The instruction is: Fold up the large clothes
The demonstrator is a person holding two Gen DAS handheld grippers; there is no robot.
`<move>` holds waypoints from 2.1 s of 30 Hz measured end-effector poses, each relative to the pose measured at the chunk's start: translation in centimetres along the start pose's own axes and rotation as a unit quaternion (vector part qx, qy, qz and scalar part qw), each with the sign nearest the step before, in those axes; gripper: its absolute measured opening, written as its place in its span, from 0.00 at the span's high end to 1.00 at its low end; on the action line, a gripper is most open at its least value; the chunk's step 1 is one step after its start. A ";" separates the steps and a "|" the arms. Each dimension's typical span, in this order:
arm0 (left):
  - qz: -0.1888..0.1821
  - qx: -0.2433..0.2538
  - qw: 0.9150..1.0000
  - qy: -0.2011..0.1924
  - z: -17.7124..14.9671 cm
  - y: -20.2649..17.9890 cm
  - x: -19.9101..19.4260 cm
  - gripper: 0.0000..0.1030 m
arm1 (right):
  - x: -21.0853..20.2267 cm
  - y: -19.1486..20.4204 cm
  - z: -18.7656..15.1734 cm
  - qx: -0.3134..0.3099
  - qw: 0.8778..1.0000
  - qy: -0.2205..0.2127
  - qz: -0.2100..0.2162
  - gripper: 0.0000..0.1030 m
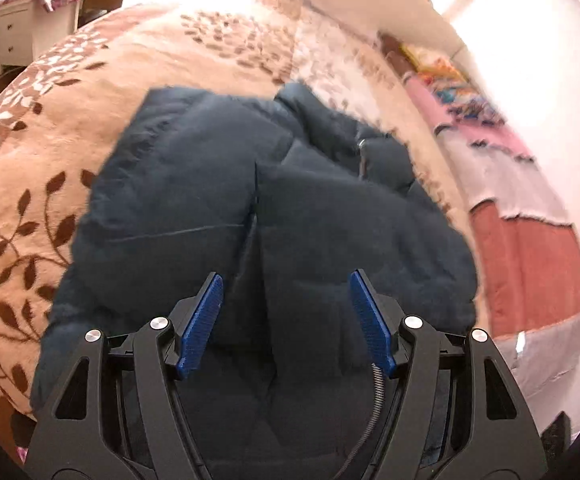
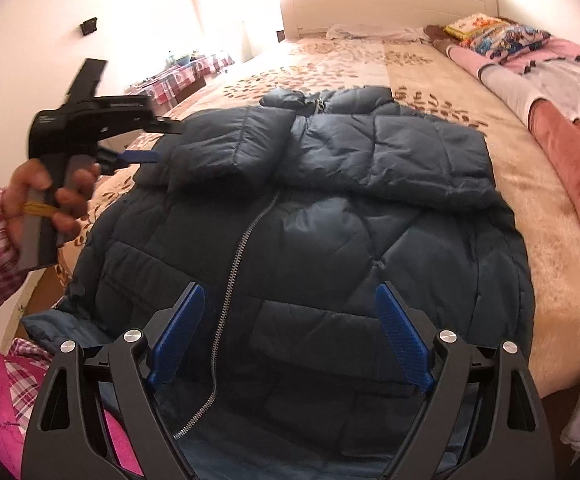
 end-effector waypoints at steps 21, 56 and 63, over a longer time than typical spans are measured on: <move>-0.118 0.154 0.980 0.042 -0.4 -15.1 -0.8 0.48 | 6.3 -5.9 5.3 0.093 0.995 0.004 0.042 0.20; 0.163 0.089 0.983 -0.002 -0.1 2.8 -1.0 0.48 | 9.7 -9.2 5.2 0.205 0.975 0.082 0.001 0.92; 0.162 0.086 0.983 -0.021 1.8 2.0 -1.3 0.48 | 8.3 -9.5 5.5 0.217 0.975 0.047 0.000 0.92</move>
Point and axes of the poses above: each gripper's, at about its wrist camera, not at the fingertips, and x roughly the way its jaws point, y to its left, z to its top, the point moved 3 cm from there along x, roughly the way its jaws point, and after that the axes turned 8 degrees about -z, right-handed, at the moved point
